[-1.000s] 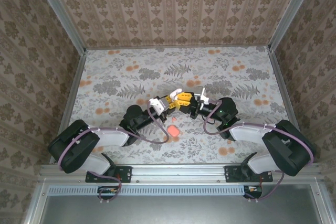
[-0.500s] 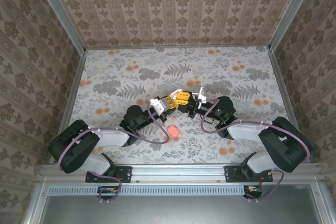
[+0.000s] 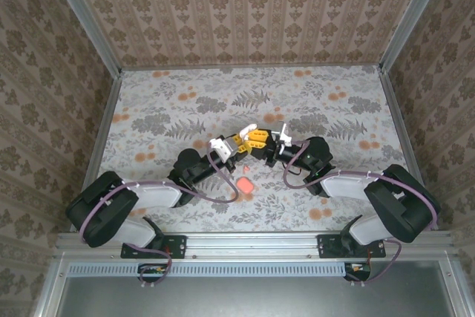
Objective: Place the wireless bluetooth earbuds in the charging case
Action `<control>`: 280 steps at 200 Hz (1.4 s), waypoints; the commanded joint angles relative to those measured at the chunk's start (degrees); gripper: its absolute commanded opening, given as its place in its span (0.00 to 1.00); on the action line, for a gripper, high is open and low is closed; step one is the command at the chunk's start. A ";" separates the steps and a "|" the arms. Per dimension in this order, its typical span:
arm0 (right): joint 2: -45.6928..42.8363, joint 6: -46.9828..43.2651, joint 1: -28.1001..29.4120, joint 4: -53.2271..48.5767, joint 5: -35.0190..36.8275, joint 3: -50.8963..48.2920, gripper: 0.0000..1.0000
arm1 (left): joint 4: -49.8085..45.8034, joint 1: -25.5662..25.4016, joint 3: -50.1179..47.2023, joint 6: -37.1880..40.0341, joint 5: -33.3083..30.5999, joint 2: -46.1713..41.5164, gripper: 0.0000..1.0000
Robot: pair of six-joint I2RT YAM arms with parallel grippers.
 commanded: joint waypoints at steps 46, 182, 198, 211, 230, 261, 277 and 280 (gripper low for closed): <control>2.05 0.51 0.31 1.13 1.69 1.55 0.23 | 3.65 -0.66 2.08 -1.29 2.28 -2.38 0.08; 4.98 2.59 0.22 1.12 6.00 0.24 0.23 | 3.68 -0.78 1.40 -1.40 1.37 -5.87 0.08; 5.39 3.72 0.22 1.09 6.44 0.48 0.22 | 3.71 -0.82 1.35 -1.28 1.16 -6.37 0.08; 5.58 4.37 0.22 0.97 6.42 0.59 0.22 | 3.60 -0.82 1.38 -1.14 1.01 -6.64 0.08; 5.62 4.69 0.22 0.86 6.27 0.68 0.22 | 3.59 -0.85 1.35 -1.07 0.88 -6.69 0.08; 5.04 4.84 0.22 0.54 5.75 0.59 0.22 | 3.58 -0.98 1.31 -0.80 0.14 -6.52 0.08; 4.40 5.73 0.13 -0.04 5.54 0.68 0.23 | 3.25 -0.95 1.16 -0.46 -1.28 -6.53 0.08; 4.29 5.96 0.02 -0.11 5.49 0.68 0.23 | 3.23 -1.00 1.04 -0.51 -1.74 -6.51 0.08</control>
